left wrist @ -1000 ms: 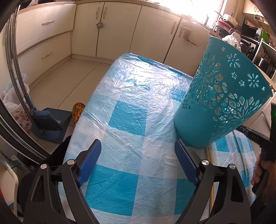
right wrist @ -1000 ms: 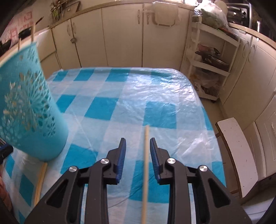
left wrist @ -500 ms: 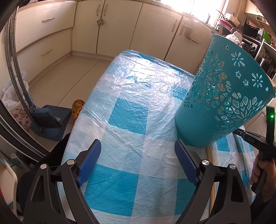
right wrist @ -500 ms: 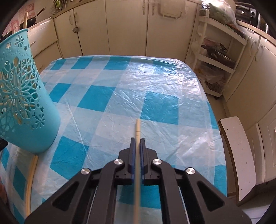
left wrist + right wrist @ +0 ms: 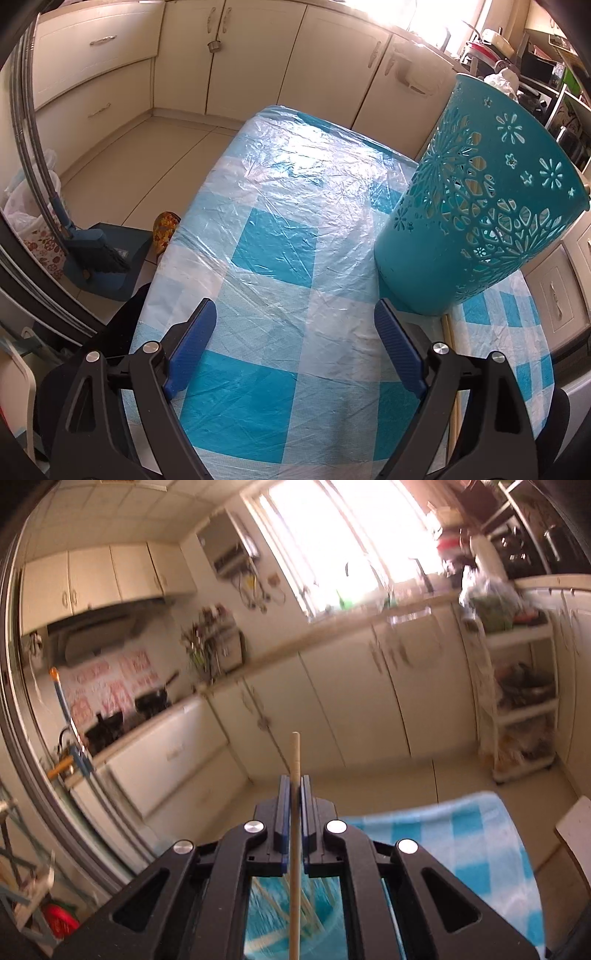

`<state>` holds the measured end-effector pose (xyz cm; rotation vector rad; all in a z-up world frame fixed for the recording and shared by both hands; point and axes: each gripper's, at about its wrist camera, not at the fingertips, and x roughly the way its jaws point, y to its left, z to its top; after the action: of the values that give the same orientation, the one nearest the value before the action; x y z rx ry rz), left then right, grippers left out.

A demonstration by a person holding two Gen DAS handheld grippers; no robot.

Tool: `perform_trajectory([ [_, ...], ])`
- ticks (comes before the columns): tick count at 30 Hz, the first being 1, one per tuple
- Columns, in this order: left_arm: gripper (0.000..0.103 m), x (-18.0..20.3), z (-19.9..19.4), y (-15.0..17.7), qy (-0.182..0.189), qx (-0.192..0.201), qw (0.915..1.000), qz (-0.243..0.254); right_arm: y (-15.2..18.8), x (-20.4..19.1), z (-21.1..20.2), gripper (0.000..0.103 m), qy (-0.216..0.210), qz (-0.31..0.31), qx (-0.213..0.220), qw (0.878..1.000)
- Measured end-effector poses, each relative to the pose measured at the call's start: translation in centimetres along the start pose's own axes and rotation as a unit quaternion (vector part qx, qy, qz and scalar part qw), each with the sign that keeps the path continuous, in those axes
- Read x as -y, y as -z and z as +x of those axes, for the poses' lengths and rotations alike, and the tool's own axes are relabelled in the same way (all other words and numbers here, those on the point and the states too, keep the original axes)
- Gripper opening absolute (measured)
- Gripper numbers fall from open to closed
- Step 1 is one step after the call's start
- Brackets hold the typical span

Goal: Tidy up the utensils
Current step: 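Lift the stick over the teal basket with the right tool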

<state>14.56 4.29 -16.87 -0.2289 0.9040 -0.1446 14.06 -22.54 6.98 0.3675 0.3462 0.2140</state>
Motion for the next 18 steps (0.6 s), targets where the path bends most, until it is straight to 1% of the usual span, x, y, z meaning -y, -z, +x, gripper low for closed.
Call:
perform_trajectory([
  [2,0.084,-0.2,-0.1,0.0,0.0,0.003,1.0,-0.002,0.3,-0.7,1.6,0.006,0.021,-0.002,0.021,1.0],
  [3,0.084,-0.2,-0.1,0.0,0.0,0.005,1.0,-0.002,0.7,-0.8,2.2,0.006,0.029,-0.005,0.025,0.999],
  [6,0.084,0.0,-0.4,0.1,-0.004,0.012,0.9999,0.004,2.2,-0.5,4.1,0.006,0.061,-0.014,0.02,0.998],
  [8,0.084,0.4,-0.6,0.3,-0.008,0.019,0.9997,0.015,3.2,0.0,4.4,0.006,0.069,-0.015,0.009,0.997],
  [11,0.085,1.0,-0.7,0.4,-0.013,0.024,0.9992,0.03,4.7,0.7,3.7,0.007,0.074,-0.023,-0.011,0.997],
  [14,0.085,1.1,-0.7,0.3,-0.014,0.022,0.9992,0.031,5.5,0.7,2.9,0.007,0.071,-0.035,-0.028,0.996],
  [17,0.085,1.0,-0.8,0.2,-0.013,0.023,0.9993,0.027,6.4,0.4,0.5,0.015,0.067,-0.055,-0.034,0.996],
  [18,0.085,1.1,-0.8,0.2,-0.014,0.023,0.9993,0.027,6.8,0.4,-0.2,0.02,0.067,-0.056,-0.035,0.996],
])
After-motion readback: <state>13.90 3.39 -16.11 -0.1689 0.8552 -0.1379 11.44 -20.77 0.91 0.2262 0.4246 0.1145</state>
